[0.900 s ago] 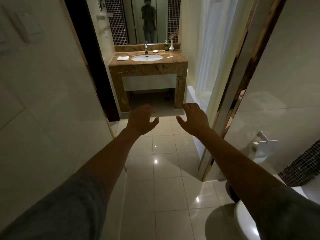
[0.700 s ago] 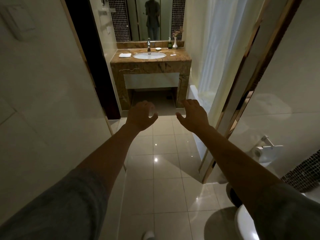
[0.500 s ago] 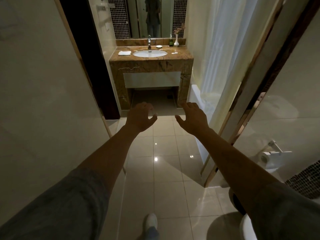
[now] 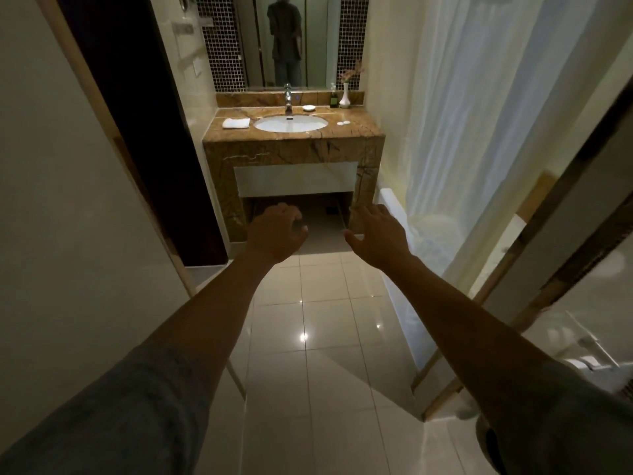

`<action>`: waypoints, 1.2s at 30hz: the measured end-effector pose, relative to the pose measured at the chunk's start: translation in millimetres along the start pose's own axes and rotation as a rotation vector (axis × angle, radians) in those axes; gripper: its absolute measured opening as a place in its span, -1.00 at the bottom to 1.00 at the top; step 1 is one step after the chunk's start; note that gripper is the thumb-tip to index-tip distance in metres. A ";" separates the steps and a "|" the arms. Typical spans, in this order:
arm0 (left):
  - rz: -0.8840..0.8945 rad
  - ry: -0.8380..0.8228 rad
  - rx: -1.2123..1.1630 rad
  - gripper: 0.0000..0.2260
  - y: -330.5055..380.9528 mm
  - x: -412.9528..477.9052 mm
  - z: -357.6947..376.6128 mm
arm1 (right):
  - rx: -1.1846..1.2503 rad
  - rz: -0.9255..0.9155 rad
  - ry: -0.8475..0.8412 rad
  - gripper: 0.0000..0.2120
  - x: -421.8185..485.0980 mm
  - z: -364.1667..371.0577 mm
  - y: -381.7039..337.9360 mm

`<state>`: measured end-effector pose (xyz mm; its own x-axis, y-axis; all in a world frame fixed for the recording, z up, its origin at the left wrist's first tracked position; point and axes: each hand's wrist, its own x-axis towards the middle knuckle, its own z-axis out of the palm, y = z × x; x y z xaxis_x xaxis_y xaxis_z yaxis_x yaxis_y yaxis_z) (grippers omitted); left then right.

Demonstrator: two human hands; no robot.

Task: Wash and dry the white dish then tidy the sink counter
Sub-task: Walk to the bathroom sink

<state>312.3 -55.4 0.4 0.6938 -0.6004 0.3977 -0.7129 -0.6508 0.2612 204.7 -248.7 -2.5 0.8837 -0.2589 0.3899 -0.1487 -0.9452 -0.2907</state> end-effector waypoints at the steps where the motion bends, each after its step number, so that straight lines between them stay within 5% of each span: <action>1: -0.003 -0.010 0.001 -0.72 -6.6 8.3 2.3 | -0.003 0.002 0.000 -0.51 9.1 3.0 2.0; 36: -0.132 -0.009 0.005 -0.70 -165.1 424.2 175.0 | 0.008 -0.016 -0.060 -0.51 442.0 163.3 166.0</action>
<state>742.1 -284.1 -28.0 0.7825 -0.5135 0.3522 -0.6149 -0.7267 0.3064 643.1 -487.6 -21.1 0.9110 -0.2316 0.3413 -0.1313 -0.9473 -0.2923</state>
